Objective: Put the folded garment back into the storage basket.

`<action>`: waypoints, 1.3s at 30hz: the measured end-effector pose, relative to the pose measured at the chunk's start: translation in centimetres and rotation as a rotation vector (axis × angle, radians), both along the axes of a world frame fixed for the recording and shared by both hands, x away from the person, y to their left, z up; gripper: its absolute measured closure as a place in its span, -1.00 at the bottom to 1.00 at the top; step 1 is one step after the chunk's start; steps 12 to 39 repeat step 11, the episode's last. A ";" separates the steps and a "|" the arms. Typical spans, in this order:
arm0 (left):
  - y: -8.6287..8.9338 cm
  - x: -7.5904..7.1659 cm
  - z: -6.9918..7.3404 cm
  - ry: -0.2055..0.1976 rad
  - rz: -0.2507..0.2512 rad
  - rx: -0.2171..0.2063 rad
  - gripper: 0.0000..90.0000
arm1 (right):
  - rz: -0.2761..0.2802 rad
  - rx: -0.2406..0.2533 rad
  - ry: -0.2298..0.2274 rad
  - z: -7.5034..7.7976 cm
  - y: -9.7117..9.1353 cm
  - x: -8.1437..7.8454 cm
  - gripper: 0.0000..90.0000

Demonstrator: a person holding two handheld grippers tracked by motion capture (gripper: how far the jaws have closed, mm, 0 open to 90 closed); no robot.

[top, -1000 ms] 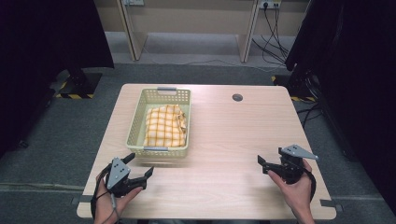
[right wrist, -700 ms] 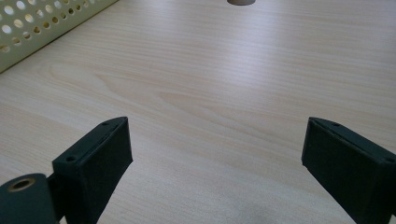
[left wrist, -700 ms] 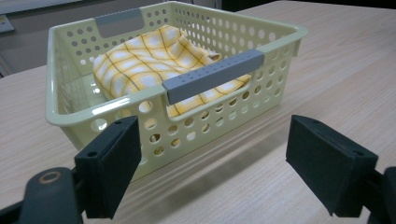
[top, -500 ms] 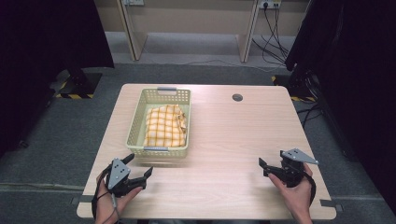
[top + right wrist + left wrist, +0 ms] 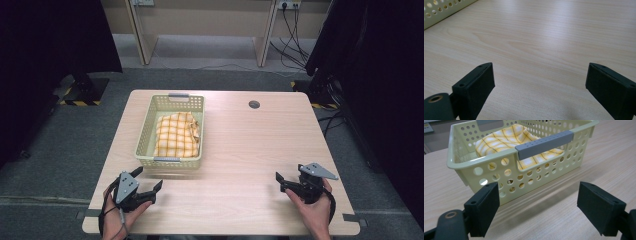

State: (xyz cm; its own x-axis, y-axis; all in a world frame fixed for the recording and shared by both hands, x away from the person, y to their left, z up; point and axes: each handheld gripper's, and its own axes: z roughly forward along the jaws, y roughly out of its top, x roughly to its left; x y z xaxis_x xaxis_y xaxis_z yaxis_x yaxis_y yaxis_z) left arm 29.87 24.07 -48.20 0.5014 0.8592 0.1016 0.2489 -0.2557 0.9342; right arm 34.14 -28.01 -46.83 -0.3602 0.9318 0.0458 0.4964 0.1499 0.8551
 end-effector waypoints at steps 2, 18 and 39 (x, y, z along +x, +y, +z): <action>0.0 0.0 0.0 0.001 -0.001 0.003 -0.61 | 0.003 0.003 -0.001 -0.1 0.0 0.0 -0.79; 0.0 -0.1 0.0 0.002 -0.005 0.000 -0.61 | 0.007 0.013 -0.009 -0.1 0.3 -0.3 -0.80; 0.0 -0.1 0.0 0.002 -0.005 0.000 -0.61 | 0.007 0.013 -0.009 -0.1 0.3 -0.3 -0.80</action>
